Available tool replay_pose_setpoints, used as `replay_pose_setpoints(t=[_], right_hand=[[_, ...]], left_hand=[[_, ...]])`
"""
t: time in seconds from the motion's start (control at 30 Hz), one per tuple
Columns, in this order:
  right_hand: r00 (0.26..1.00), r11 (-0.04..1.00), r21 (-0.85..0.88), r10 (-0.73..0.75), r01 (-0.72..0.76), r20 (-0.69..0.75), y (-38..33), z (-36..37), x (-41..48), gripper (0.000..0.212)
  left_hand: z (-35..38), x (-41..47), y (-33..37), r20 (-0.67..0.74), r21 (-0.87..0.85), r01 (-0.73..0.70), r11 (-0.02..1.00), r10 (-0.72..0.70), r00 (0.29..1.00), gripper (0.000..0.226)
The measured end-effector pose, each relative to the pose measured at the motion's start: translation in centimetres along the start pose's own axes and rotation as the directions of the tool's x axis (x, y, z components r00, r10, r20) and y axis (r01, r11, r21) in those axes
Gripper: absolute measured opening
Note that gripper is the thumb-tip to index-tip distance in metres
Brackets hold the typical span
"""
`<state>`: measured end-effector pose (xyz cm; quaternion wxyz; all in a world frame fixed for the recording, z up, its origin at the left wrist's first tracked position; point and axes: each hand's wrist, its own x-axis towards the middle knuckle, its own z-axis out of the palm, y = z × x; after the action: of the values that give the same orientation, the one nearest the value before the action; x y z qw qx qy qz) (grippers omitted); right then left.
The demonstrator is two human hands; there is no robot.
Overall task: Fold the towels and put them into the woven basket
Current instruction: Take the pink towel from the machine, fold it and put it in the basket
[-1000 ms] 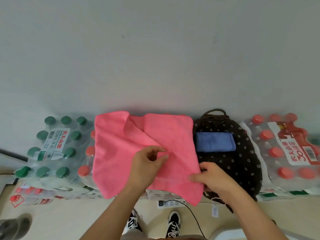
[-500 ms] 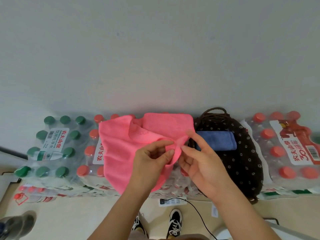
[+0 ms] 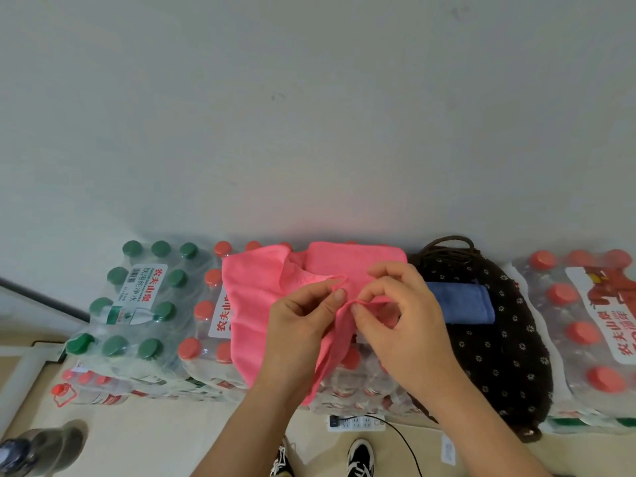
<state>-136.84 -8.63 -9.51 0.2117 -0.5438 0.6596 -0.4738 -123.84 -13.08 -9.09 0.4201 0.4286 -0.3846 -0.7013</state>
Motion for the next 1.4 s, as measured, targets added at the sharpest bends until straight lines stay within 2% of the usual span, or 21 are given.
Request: replay_pose_setpoints(t=[0.2, 0.3, 0.4, 0.47, 0.57, 0.77, 0.97, 1.07, 1.13, 1.2, 1.3, 1.4], right_hand=[[0.990, 0.964, 0.251, 0.053, -0.084, 0.128, -1.1, 0.5, 0.8, 0.013], [0.973, 0.948, 0.297, 0.043, -0.111, 0.229, -1.2, 0.3, 0.9, 0.017], [0.983, 0.976, 0.216, 0.001, -0.041, 0.183, -1.0, 0.2, 1.2, 0.011], [0.990, 0.963, 0.267, -0.011, -0.028, 0.143, -1.1, 0.1, 1.4, 0.008], [0.987, 0.920, 0.388, -0.003, -0.061, 0.163, -1.4, 0.2, 1.8, 0.006], [0.990, 0.900, 0.428, 0.032, -0.087, 0.136, -1.3, 0.7, 1.9, 0.007], [0.996, 0.920, 0.386, 0.038, -0.068, 0.085, -1.4, 0.9, 1.7, 0.005], [0.998, 0.928, 0.369, 0.046, -0.059, 0.044, -1.3, 1.1, 1.8, 0.002], [0.999, 0.939, 0.341, 0.034, -0.038, 0.017, -1.2, 1.4, 1.7, 0.005], [1.000, 0.963, 0.268, -0.027, 0.024, 0.006, -1.2, 1.2, 1.7, 0.012], [0.986, 0.984, 0.105, -0.150, 0.142, 0.074, -1.5, 0.3, 2.1, 0.036], [0.969, 0.977, -0.010, -0.212, 0.215, 0.125, -1.9, -0.5, 2.9, 0.028]], left_hand=[[-0.4, 0.2, 0.8, 0.006, 0.048, -0.076, 0.996, 0.076, 0.997, 0.018], [-0.6, 0.3, 1.2, 0.006, 0.007, -0.082, 0.997, 0.082, 0.997, 0.015], [-0.9, 0.3, 1.3, 0.001, -0.006, -0.081, 0.997, 0.081, 0.997, 0.016], [-1.1, 0.3, 1.4, 0.007, 0.033, -0.092, 0.995, 0.091, 0.996, 0.018], [-1.0, 0.1, 1.7, 0.057, 0.062, -0.100, 0.993, 0.096, 0.994, 0.021], [-0.7, -0.1, 2.2, 0.099, 0.090, -0.110, 0.990, 0.101, 0.990, 0.022], [-0.5, -0.3, 3.0, 0.155, 0.180, -0.184, 0.966, 0.157, 0.975, 0.021], [-0.1, -0.4, 3.6, 0.193, 0.316, -0.287, 0.904, 0.235, 0.953, 0.021], [0.1, -0.3, 3.7, 0.206, 0.399, -0.342, 0.851, 0.280, 0.938, 0.031], [0.1, -0.2, 3.5, 0.220, 0.480, -0.384, 0.788, 0.316, 0.923, 0.036], [-0.2, -0.3, 3.5, 0.231, 0.540, -0.406, 0.737, 0.334, 0.914, 0.027], [-0.2, -0.4, 3.9, 0.213, 0.528, -0.400, 0.749, 0.339, 0.916, 0.026]])
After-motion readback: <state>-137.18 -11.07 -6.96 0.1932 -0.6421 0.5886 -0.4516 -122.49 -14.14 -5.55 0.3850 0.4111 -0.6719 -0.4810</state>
